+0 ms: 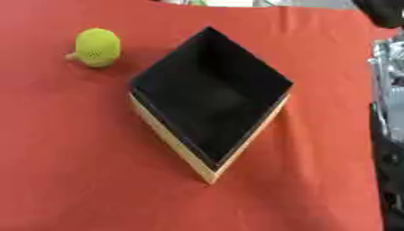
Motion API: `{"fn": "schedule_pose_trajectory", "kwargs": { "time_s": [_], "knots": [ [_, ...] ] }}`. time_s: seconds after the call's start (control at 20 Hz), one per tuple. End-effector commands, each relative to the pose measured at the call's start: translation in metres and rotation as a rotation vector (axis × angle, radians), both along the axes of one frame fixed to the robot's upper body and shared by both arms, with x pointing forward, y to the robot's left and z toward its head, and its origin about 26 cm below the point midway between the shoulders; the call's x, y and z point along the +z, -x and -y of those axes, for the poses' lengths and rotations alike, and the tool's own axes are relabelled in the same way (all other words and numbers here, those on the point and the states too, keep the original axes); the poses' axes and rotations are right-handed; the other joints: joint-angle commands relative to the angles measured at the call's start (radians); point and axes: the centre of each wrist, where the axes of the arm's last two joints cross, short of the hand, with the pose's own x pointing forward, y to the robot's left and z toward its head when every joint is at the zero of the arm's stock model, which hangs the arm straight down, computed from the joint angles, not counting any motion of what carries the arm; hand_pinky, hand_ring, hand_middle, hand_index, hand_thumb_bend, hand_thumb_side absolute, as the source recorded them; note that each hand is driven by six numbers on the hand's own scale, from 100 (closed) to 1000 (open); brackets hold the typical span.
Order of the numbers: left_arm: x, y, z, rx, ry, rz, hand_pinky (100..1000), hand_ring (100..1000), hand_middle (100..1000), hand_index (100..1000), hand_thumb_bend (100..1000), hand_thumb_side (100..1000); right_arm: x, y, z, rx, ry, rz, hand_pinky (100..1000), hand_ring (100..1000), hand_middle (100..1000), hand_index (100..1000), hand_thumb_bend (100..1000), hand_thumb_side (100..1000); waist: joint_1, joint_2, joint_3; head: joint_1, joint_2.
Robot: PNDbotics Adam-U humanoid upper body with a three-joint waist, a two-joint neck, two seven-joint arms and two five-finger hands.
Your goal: Pick up objects on the table and place them in the box.
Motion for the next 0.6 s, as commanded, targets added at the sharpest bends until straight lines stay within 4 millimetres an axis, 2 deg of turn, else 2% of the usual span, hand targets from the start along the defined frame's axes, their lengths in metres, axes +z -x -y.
{"fn": "schedule_pose_trajectory", "kwargs": {
  "time_s": [0.05, 0.3, 0.4, 0.45, 0.6],
  "knots": [
    [0.008, 0.005, 0.001, 0.003, -0.022, 0.027, 690, 699, 599, 713, 100, 198, 0.007, 0.005, 0.001, -0.001, 0.017, 0.027, 736, 667, 602, 762, 100, 270, 0.005, -0.024, -0.001, 0.003, -0.01],
    [0.011, 0.006, -0.001, 0.016, -0.029, 0.027, 693, 705, 603, 719, 100, 199, 0.009, 0.005, 0.003, -0.011, 0.009, 0.036, 736, 667, 602, 763, 100, 271, 0.005, -0.017, -0.008, -0.009, -0.014],
    [0.016, 0.007, -0.003, 0.042, -0.045, 0.037, 695, 708, 607, 723, 100, 156, 0.01, 0.006, 0.004, -0.015, 0.003, 0.042, 736, 669, 604, 764, 100, 272, 0.004, -0.014, -0.007, -0.016, -0.013],
    [0.02, 0.008, -0.005, 0.063, -0.06, 0.047, 696, 710, 609, 726, 100, 100, 0.01, 0.006, 0.004, -0.017, 0.003, 0.043, 737, 671, 606, 765, 100, 274, 0.005, -0.014, -0.006, -0.014, -0.01],
    [0.035, -0.004, -0.016, 0.148, -0.141, 0.078, 703, 722, 618, 736, 100, 100, 0.01, 0.006, 0.006, -0.027, -0.003, 0.045, 740, 680, 615, 769, 100, 289, 0.014, -0.015, 0.0, -0.007, -0.004]
  ]
}}
